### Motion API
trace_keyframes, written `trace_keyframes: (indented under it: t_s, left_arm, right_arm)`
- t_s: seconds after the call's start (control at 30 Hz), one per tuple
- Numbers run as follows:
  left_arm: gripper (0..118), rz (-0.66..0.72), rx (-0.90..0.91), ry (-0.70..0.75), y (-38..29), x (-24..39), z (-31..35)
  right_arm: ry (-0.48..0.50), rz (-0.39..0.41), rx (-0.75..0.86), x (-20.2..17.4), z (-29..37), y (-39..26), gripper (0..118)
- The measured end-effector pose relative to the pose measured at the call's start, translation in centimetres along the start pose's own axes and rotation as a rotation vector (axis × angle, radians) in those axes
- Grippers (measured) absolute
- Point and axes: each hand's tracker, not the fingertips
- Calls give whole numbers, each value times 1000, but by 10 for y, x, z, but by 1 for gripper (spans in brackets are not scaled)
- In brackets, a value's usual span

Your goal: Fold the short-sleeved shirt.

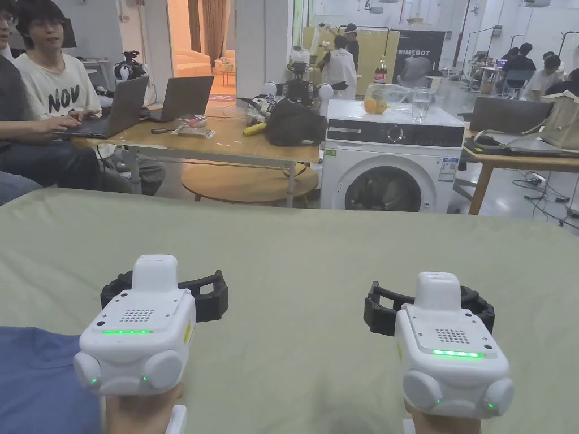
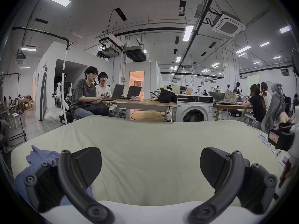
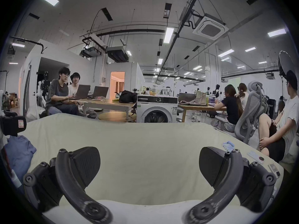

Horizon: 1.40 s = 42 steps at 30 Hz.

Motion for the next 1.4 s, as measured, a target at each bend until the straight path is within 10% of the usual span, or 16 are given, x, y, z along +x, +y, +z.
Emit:
trace_keyframes:
  t_s: [0.57,0.63,0.7,0.73,1.13,1.4]
  left_arm:
    - [114,56,24,-26,5,-2,5]
    - [83,86,34,-46,5,-2,5]
    - [16,95,52,-48,5,-1,8]
    - [4,86,57,-49,6,0,9]
    - [0,-27,46,35,19,-9,19]
    - [0,-26,-152,157,33,-98,52]
  right_arm:
    - [-9,-30,6,0,4,-1,118]
    - [-9,-46,10,0,5,0,92]
    - [-12,-59,32,0,7,0,17]
    - [-10,-57,45,-1,9,0,2]
    - [-19,-36,22,-10,11,12,0]
    - [167,-27,-5,-88,16,21,0]
